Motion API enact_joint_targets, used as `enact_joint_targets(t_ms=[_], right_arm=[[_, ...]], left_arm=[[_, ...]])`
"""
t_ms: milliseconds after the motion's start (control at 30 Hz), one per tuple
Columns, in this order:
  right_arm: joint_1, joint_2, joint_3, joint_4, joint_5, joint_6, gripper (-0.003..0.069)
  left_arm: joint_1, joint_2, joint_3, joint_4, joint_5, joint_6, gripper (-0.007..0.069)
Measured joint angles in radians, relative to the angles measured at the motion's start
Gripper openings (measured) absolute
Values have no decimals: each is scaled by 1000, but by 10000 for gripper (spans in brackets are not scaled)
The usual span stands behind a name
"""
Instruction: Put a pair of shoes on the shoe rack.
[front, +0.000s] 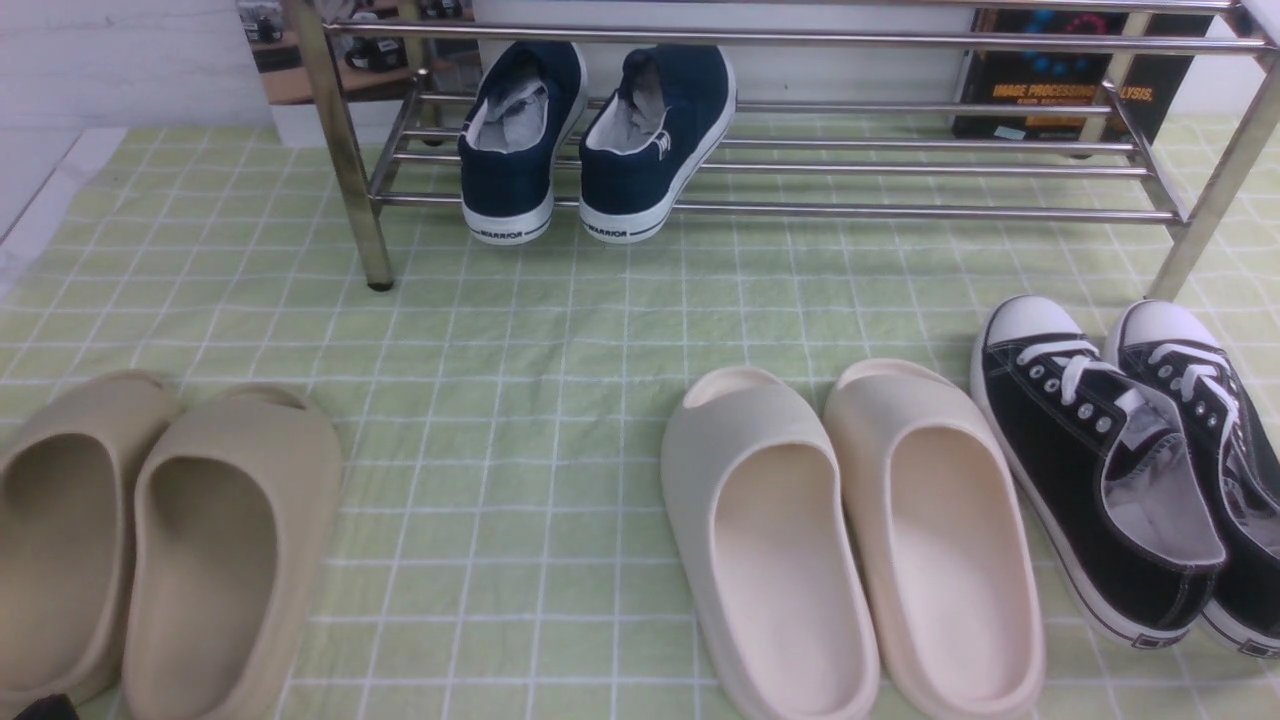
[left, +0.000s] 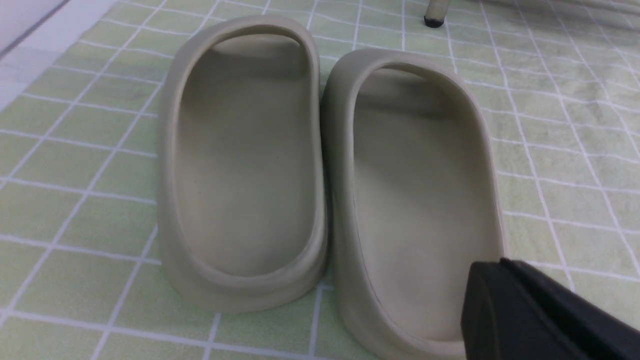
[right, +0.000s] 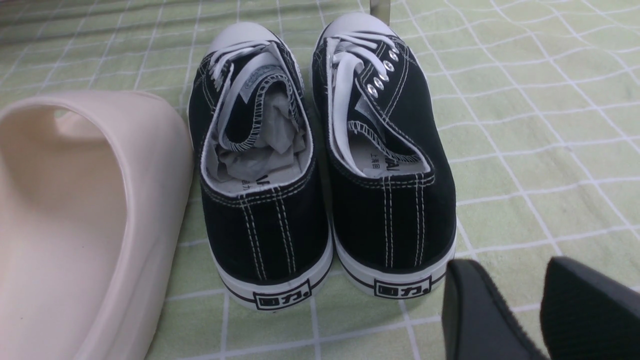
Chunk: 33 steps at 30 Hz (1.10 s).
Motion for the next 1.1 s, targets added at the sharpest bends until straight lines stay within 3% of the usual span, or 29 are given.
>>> enact_joint_targets(t_ms=[233,1100], right_arm=[[0,0,0,0,0,0,239],[0,0,0,0,0,0,239]], left_arm=[[0,0,0,0,0,50,-13],[0,0,0,0,1,50,-13]])
